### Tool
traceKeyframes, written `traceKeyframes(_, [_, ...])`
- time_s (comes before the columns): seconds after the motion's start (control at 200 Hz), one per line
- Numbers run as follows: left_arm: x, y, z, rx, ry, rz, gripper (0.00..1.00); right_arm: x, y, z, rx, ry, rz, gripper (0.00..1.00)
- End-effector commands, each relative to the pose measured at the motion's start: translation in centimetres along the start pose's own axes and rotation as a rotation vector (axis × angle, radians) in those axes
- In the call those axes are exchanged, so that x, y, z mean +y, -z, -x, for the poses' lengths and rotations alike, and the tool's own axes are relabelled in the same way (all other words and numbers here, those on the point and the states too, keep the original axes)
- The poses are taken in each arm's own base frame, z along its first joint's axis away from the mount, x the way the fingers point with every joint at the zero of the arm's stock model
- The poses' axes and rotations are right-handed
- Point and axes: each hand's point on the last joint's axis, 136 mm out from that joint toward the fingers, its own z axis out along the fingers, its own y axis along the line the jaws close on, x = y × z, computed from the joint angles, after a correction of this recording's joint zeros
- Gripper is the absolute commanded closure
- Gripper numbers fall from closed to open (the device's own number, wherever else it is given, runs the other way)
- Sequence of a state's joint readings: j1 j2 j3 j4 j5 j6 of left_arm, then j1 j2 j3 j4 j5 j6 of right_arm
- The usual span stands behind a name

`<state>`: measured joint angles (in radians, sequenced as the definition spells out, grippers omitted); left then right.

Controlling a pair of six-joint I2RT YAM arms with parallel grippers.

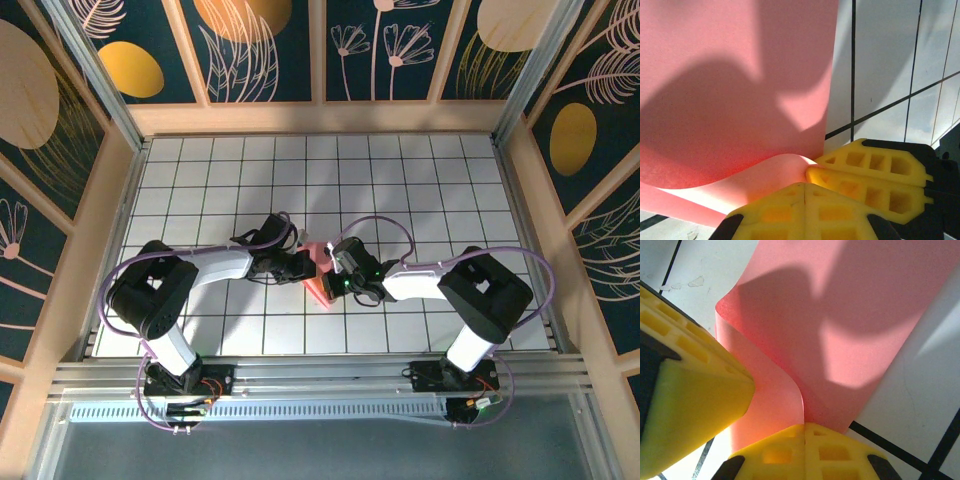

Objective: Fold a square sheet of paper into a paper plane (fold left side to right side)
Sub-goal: Third fold the triangle at the center of the table.

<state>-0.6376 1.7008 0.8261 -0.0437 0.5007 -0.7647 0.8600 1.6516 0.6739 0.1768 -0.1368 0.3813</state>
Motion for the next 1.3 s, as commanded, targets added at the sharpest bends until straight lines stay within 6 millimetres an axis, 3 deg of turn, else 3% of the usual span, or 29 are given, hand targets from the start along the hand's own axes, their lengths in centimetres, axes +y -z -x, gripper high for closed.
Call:
traceKeyframes(0.0, [1.1,-0.4,-0.7,0.011,0.011,0.036,1.00,-1.3,-0.7,-3.1,0.111,-0.021,-0.047,1.00])
traceKeyframes(1.061, [4.3,-0.6,-2.4,0.026,0.043,0.130,1.00,-1.3,-0.9,-3.0,0.112,-0.023,-0.049,1.00])
traceKeyframes(1.226, [4.9,-0.6,-2.6,0.023,0.049,0.144,1.00,-0.7,-0.6,-1.6,0.079,-0.040,-0.027,1.00])
traceKeyframes(1.296, [5.0,-0.6,-2.6,0.021,0.052,0.150,1.00,-0.3,-0.2,-0.5,0.052,-0.050,-0.008,0.95])
